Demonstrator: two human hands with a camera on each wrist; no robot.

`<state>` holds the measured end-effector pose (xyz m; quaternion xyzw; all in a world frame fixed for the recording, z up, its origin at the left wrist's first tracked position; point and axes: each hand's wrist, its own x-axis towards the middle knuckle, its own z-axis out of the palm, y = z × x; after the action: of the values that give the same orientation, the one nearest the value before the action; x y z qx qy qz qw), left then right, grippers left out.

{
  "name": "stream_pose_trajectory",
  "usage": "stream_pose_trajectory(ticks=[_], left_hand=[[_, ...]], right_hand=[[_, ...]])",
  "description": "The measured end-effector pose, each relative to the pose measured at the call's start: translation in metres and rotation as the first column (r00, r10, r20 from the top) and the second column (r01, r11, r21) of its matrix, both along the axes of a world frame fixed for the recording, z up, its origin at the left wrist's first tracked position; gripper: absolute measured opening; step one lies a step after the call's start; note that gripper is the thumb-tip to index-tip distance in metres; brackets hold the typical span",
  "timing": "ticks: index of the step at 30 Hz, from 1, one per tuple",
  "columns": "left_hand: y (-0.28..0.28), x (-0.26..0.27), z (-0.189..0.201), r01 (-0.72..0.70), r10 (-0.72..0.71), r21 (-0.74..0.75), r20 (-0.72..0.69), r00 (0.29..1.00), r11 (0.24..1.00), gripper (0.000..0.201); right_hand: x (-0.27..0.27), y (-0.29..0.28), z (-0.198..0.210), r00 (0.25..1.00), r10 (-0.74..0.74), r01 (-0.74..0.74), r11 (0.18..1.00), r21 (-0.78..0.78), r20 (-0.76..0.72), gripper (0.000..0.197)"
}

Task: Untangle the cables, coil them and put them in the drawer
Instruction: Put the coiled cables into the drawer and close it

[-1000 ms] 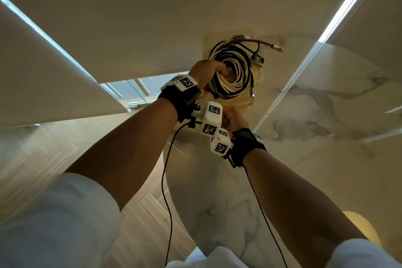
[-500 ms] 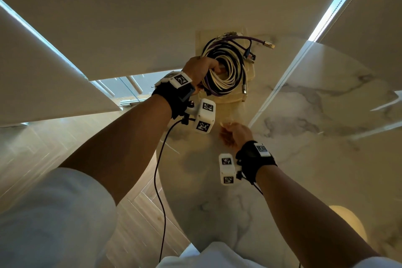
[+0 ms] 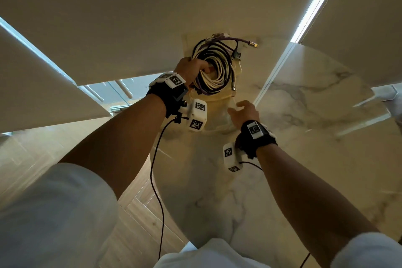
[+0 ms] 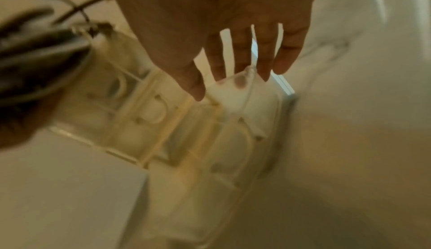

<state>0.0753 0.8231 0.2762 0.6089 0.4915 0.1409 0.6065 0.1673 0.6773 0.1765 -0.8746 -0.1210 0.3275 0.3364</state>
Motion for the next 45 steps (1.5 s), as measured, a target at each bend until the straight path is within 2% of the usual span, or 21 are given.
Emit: stream_pose_trajectory(ticks=[2,4,6,8,10,13,16,18,20,23,25,27,28,30,32,35,37,38,40,42,45], left_hand=[[0.0,0.0,0.0,0.003,-0.003,0.014,-0.014,1.0,1.0,0.005],[0.002,0.0,-0.001,0.006,-0.006,0.023,-0.017,1.0,1.0,0.008],[0.004,0.0,-0.001,0.005,-0.005,0.017,-0.012,1.0,1.0,0.005],[0.003,0.0,-0.002,0.015,-0.014,0.016,-0.015,1.0,1.0,0.003],[0.002,0.0,-0.002,0.004,-0.004,0.015,-0.001,1.0,1.0,0.003],[0.001,0.0,-0.002,0.002,-0.002,0.025,-0.001,1.0,1.0,0.006],[-0.002,-0.001,0.001,0.001,-0.001,0.024,0.013,1.0,1.0,0.005],[-0.004,-0.002,0.002,-0.007,0.006,0.027,0.029,1.0,1.0,0.007],[-0.006,-0.003,0.0,-0.03,0.028,0.04,0.043,0.999,0.999,0.008],[-0.01,-0.007,-0.007,-0.021,0.012,0.111,0.083,0.997,0.994,0.019],[-0.016,-0.008,-0.008,0.01,-0.029,0.192,0.094,0.995,0.981,0.022],[-0.023,-0.006,-0.004,0.09,-0.117,0.302,0.072,0.991,0.949,0.017],[-0.026,-0.005,-0.001,0.14,-0.169,0.359,0.051,0.984,0.923,0.016],[-0.03,-0.005,0.005,0.21,-0.238,0.441,0.007,0.971,0.872,0.013],[-0.028,-0.007,0.01,0.217,-0.233,0.472,-0.024,0.972,0.854,0.009],[-0.016,-0.008,0.015,0.193,-0.179,0.425,-0.073,0.981,0.884,0.007],[-0.008,-0.009,0.017,0.169,-0.151,0.341,-0.08,0.985,0.925,0.008],[-0.005,-0.009,0.016,0.16,-0.139,0.306,-0.089,0.986,0.939,0.008],[-0.003,-0.009,0.016,0.153,-0.128,0.275,-0.105,0.986,0.949,0.004],[-0.002,-0.009,0.015,0.139,-0.112,0.269,-0.111,0.987,0.953,0.014],[-0.001,-0.008,0.017,0.136,-0.109,0.258,-0.118,0.987,0.957,0.026]], right_hand=[[0.001,0.0,0.0,0.993,0.103,-0.098,0.992,-0.078,0.065,0.023],[0.0,-0.006,-0.003,0.983,0.165,-0.154,0.978,-0.14,0.077,0.015],[-0.002,-0.015,-0.005,0.97,0.238,-0.222,0.954,-0.201,0.058,0.013],[-0.004,-0.027,-0.009,0.95,0.309,-0.289,0.917,-0.274,0.032,0.021],[-0.002,-0.036,-0.011,0.952,0.304,-0.282,0.912,-0.299,0.027,0.026],[0.002,-0.033,-0.009,0.969,0.233,-0.213,0.953,-0.214,0.076,0.035],[0.002,-0.025,-0.006,0.971,0.207,-0.19,0.971,-0.146,0.117,0.026],[0.001,-0.026,-0.01,0.957,0.262,-0.239,0.955,-0.177,0.125,0.017],[0.002,-0.031,-0.012,0.951,0.295,-0.272,0.939,-0.21,0.09,0.018],[0.015,-0.039,0.008,0.985,0.159,-0.153,0.985,-0.084,0.071,0.031],[0.027,-0.039,0.043,0.973,0.014,-0.037,0.995,0.097,0.23,0.027],[0.038,-0.036,0.089,0.925,-0.099,-0.012,0.958,0.288,0.366,0.019],[0.042,-0.033,0.105,0.917,-0.095,-0.045,0.941,0.337,0.388,0.016],[0.049,-0.031,0.122,0.926,0.021,-0.147,0.94,0.309,0.378,0.009],[0.05,-0.034,0.112,0.934,0.193,-0.24,0.962,0.128,0.3,0.015],[0.032,-0.051,0.047,0.938,0.336,-0.312,0.925,-0.215,0.082,0.047],[0.011,-0.059,0.004,0.93,0.347,-0.366,0.899,-0.241,-0.12,0.049],[0.003,-0.061,-0.013,0.929,0.341,-0.366,0.905,-0.215,-0.147,0.042],[-0.008,-0.059,-0.021,0.928,0.371,-0.371,0.911,-0.182,-0.034,0.029],[-0.013,-0.056,-0.019,0.911,0.4,-0.377,0.907,-0.19,0.103,0.027],[-0.014,-0.048,-0.016,0.903,0.403,-0.378,0.91,-0.17,0.151,0.028]])
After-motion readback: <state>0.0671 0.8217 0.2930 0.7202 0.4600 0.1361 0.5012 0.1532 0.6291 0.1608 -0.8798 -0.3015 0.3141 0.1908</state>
